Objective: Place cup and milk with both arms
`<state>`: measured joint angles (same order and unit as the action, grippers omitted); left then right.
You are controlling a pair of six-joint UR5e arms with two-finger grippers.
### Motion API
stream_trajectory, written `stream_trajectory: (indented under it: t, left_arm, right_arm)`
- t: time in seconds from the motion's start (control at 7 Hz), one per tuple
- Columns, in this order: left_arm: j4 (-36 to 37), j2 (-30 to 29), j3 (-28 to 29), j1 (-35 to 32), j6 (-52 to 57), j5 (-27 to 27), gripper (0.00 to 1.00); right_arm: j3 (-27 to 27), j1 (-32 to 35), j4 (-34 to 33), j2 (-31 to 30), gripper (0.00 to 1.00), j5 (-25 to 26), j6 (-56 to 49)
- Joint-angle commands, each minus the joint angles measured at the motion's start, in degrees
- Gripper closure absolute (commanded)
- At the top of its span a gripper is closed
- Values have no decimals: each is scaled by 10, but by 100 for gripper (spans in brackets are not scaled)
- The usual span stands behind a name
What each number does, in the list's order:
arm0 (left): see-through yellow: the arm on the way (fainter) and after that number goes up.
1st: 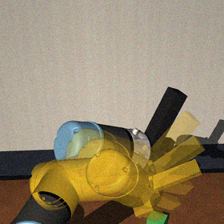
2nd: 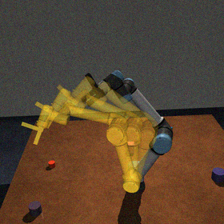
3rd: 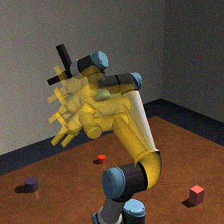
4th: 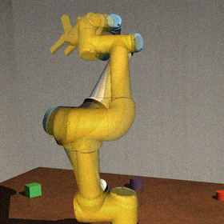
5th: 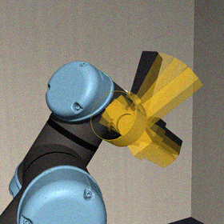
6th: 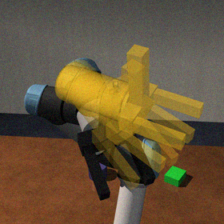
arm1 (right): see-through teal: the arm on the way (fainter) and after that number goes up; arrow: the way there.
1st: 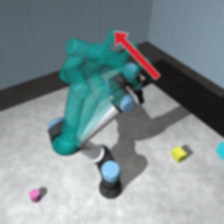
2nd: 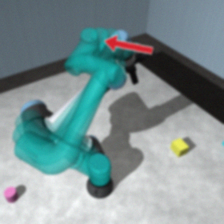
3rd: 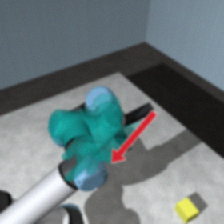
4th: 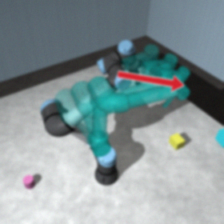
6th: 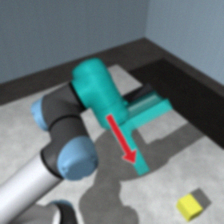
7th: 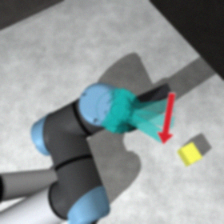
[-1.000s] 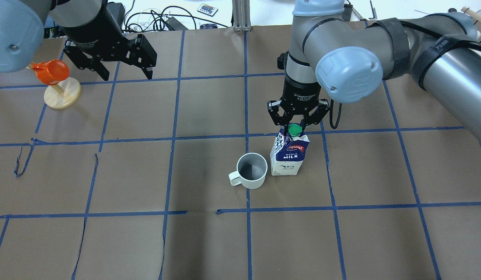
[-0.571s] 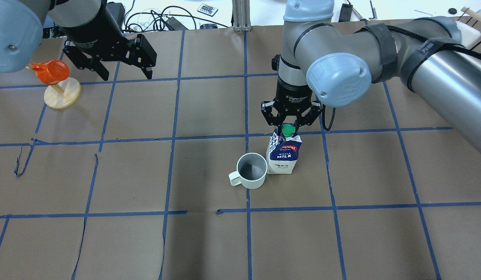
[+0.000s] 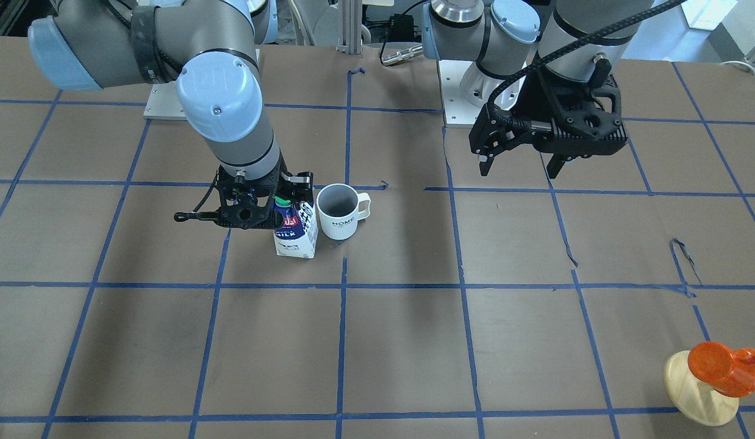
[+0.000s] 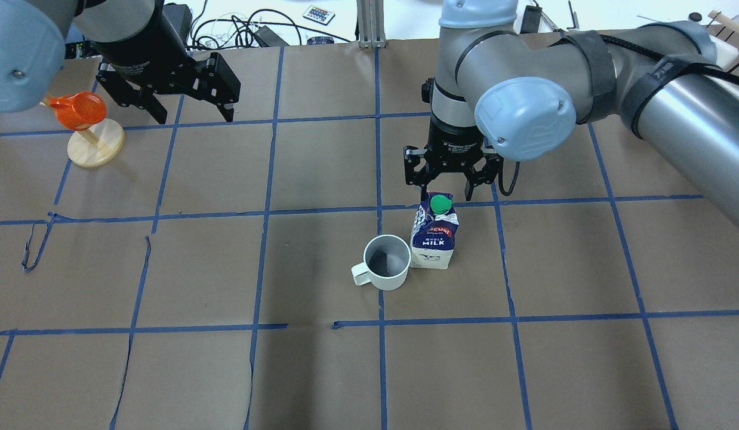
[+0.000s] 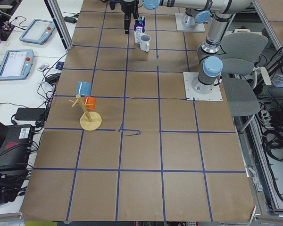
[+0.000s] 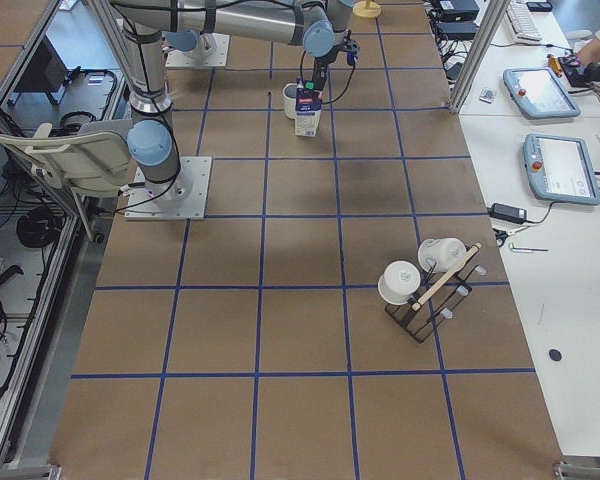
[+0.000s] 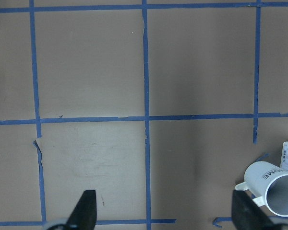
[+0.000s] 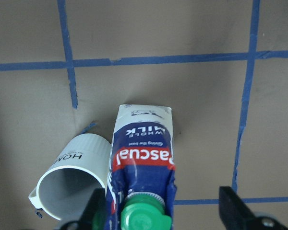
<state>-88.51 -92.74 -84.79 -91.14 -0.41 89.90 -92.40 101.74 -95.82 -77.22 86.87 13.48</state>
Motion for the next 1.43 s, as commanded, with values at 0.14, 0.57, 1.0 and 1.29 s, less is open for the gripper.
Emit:
stream_trajectory:
  t: [0.14,0.57,1.0,1.29]
  left_arm:
    - [-2,1,1,0,-1,0,0]
    - [-4,0,2,0,2,0,0]
    - [-4,0,2,0,3,0,0]
    - [-4,1,1,0,2,0,0]
  right_arm:
    - [28,-57,19,-57,0,43,-49]
    - [28,-73,44,-97,0,92,-80]
    - [28,-75,69,-114,0,88,-88]
    - [28,-94,98,-118,0,85,-123]
